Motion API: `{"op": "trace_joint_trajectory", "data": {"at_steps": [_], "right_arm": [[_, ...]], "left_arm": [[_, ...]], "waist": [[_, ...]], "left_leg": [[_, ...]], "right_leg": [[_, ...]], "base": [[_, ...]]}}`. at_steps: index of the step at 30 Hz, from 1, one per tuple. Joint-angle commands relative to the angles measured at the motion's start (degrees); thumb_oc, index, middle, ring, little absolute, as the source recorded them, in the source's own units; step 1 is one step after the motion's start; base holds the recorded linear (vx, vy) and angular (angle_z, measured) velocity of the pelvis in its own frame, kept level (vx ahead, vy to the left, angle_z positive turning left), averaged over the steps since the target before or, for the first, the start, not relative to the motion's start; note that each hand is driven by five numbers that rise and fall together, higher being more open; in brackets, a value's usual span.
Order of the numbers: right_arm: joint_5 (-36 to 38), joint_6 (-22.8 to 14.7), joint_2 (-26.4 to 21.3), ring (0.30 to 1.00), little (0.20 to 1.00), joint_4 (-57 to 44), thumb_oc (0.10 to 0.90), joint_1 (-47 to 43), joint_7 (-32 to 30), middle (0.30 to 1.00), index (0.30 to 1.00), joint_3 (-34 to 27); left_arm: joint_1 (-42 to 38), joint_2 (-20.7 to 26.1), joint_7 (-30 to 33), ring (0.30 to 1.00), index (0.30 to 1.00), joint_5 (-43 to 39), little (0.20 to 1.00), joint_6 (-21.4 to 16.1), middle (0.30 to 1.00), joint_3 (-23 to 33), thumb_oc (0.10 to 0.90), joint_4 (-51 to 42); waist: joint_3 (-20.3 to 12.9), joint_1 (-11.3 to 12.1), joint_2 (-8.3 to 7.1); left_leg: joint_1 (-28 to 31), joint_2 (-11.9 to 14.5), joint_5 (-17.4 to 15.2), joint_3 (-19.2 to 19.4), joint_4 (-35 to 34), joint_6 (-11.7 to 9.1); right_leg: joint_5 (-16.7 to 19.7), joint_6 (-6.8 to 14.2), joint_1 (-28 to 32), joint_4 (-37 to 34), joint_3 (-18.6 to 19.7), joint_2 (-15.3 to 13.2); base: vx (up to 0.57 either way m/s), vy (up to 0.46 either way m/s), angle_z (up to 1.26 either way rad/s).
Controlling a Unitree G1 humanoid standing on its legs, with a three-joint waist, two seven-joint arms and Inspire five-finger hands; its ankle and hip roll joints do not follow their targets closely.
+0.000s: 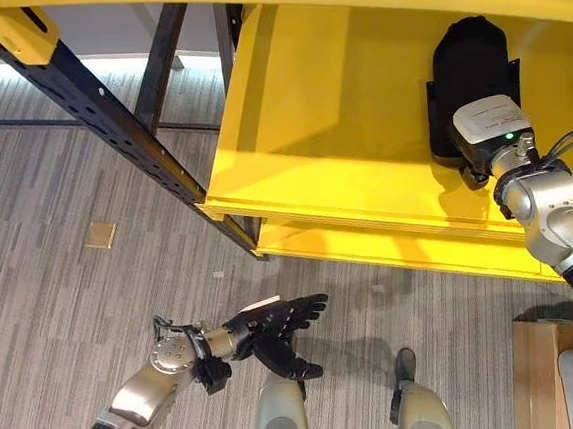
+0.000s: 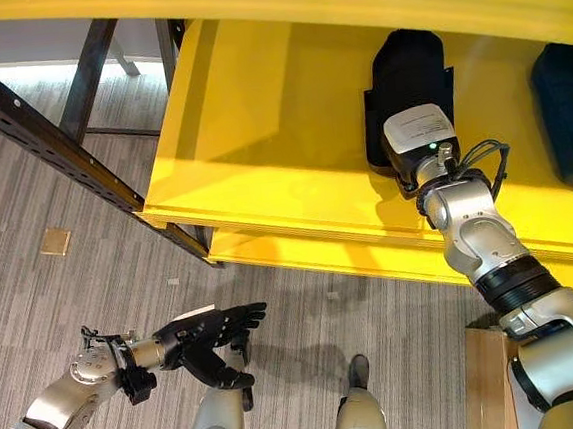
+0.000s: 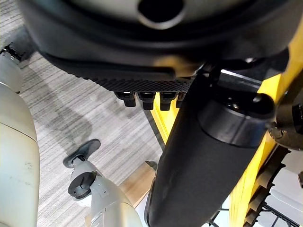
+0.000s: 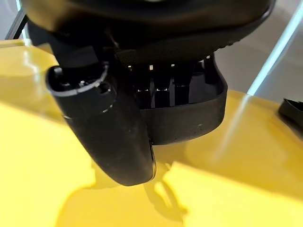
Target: Move parts from the plastic box to the shelf.
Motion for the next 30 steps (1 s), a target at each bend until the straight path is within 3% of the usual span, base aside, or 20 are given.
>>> {"op": "trace_joint_trajectory", "data": {"at_steps": [1,8,12,19,23,30], "right_arm": [[-1.6,4.9,-3.9,1.0,1.0,2.4,0.9,1.9,1.0,1.0,1.0,-0.4],[-1.5,4.5,-2.2,1.0,1.0,-2.2,0.9,3.8,-10.9,1.0,1.0,-4.3],[-1.9,3.8,-1.7,1.0,1.0,-2.1,0.9,3.9,-12.8,1.0,1.0,-5.3],[-0.7,-0.5,-0.5,1.0,1.0,-3.9,0.9,4.9,-24.3,1.0,1.0,-7.3],[-0.1,-2.7,0.2,1.0,1.0,-5.6,0.9,5.4,-28.2,1.0,1.0,-8.2],[1.1,-5.0,0.6,1.0,1.0,-7.5,0.9,6.0,-27.7,1.0,1.0,-8.4]], "left_arm": [[1.4,-2.9,-1.1,1.0,1.0,-0.9,1.0,-2.3,1.0,3.3,0.9,-4.3],[1.7,-3.7,-0.9,1.0,1.0,-0.8,1.0,-2.4,1.0,3.0,0.9,-4.2],[1.7,-3.9,-0.8,1.0,1.0,-0.9,1.0,-2.4,1.0,2.8,0.9,-4.2],[1.6,-4.2,-1.0,1.0,1.0,-1.0,1.0,-2.2,1.0,2.2,0.9,-4.2],[1.6,-4.5,-1.2,1.0,1.0,-1.4,1.0,-2.0,1.0,1.8,0.9,-4.4],[1.8,-4.5,-1.2,1.0,1.0,-1.9,1.0,-2.4,1.0,1.4,0.9,-4.2]], "waist": [[-2.4,-3.1,-0.65],[-2.9,-3.8,-0.28],[-3.1,-3.8,0.0],[-3.4,-4.2,0.77],[-3.6,-4.5,1.09],[-3.8,-4.8,1.48]], "left_leg": [[5.3,6.3,-4.7,5.2,0.6,-3.3],[5.7,6.2,-5.1,5.5,0.6,-3.2],[5.8,6.1,-5.3,5.3,0.7,-3.1],[6.3,5.8,-5.6,5.0,0.5,-3.0],[6.4,5.7,-5.7,4.8,0.6,-3.0],[6.9,5.5,-5.8,4.8,0.5,-3.0]], "right_leg": [[0.7,-5.1,-3.1,1.1,-1.4,1.5],[0.5,-5.2,-3.0,0.9,-0.6,1.7],[0.4,-5.2,-2.8,0.9,-0.4,1.7],[0.2,-5.3,-2.8,1.0,-0.1,1.5],[0.0,-5.3,-2.7,1.3,0.3,1.5],[-0.2,-5.3,-2.7,1.6,0.4,1.2]], "base": [[0.0,0.0,0.0],[0.02,0.017,-0.08],[0.02,0.01,-0.08],[0.0,0.0,0.0],[0.0,0.0,0.0],[0.01,0.009,0.0]]}}
